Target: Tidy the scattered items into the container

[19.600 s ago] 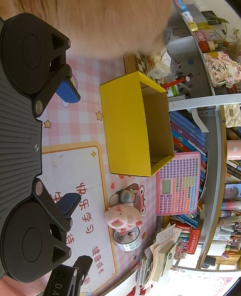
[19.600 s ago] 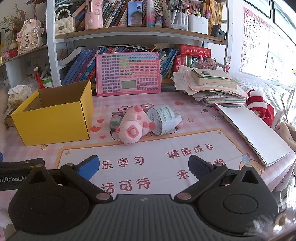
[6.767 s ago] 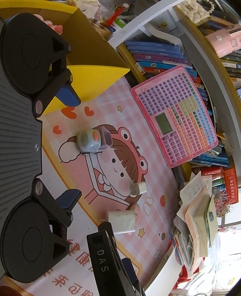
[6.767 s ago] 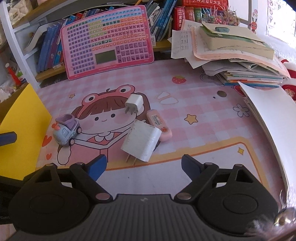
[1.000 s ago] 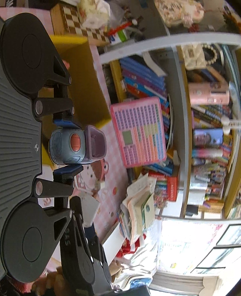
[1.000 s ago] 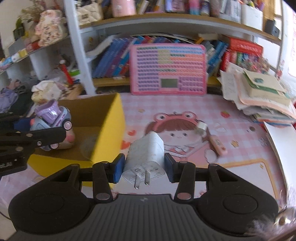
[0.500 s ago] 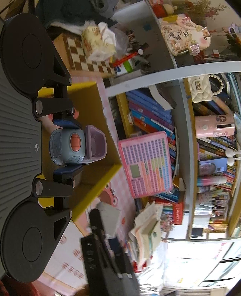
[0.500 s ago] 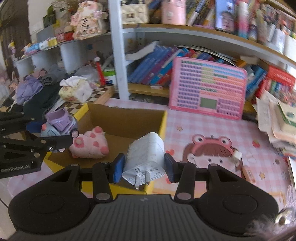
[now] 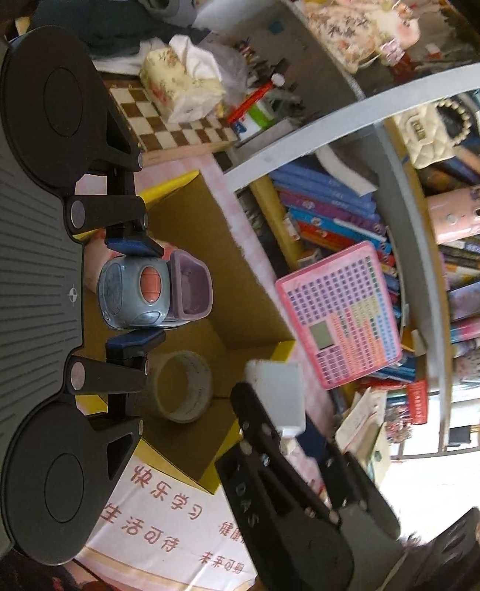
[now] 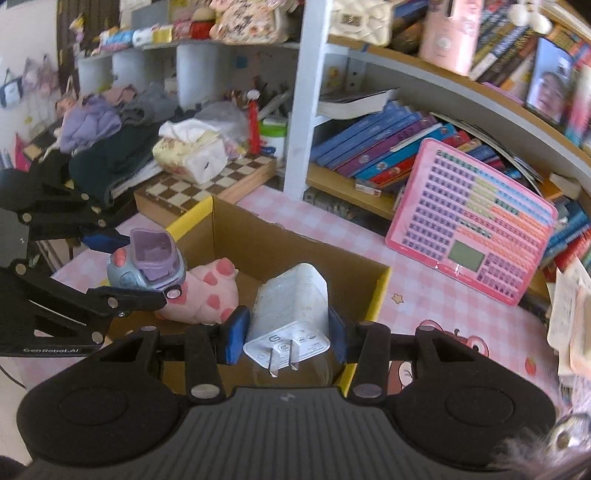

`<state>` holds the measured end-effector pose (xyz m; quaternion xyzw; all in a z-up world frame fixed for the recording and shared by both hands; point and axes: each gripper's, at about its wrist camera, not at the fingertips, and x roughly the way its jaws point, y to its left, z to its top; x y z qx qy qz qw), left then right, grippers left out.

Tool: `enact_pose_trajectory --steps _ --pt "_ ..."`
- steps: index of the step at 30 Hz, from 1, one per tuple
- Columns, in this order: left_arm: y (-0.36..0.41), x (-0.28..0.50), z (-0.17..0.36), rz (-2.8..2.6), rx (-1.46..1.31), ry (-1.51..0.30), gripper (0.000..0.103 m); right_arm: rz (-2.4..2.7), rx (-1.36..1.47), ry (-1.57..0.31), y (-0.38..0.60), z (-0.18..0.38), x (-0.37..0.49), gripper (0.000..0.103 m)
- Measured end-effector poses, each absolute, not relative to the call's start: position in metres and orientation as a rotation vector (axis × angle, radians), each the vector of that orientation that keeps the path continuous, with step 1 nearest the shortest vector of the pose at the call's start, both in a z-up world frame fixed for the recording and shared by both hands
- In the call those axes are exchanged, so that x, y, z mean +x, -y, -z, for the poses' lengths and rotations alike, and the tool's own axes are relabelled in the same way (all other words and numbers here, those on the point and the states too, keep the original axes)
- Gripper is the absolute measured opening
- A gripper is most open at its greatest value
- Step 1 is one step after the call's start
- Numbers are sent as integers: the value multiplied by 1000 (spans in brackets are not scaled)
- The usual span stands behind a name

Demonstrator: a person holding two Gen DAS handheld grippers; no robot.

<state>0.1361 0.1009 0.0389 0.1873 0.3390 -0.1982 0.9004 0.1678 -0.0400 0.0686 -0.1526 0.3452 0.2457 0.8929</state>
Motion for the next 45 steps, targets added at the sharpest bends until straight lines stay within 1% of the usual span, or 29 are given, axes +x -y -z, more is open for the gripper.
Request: enact_pose_trajectory --steps 15,23,40,45 --pt "-81 173 -4 488 396 -852 39 -557 -451 -793 -3 -41 244 44" --pt "-76 188 6 508 364 -923 39 -592 -494 -887 -26 -18 276 44" --pt "-92 207 27 530 186 -1054 39 -630 -555 -1049 -57 26 306 44" --pt "-95 210 30 523 171 -1075 39 -634 -568 -1077 -60 35 308 44"
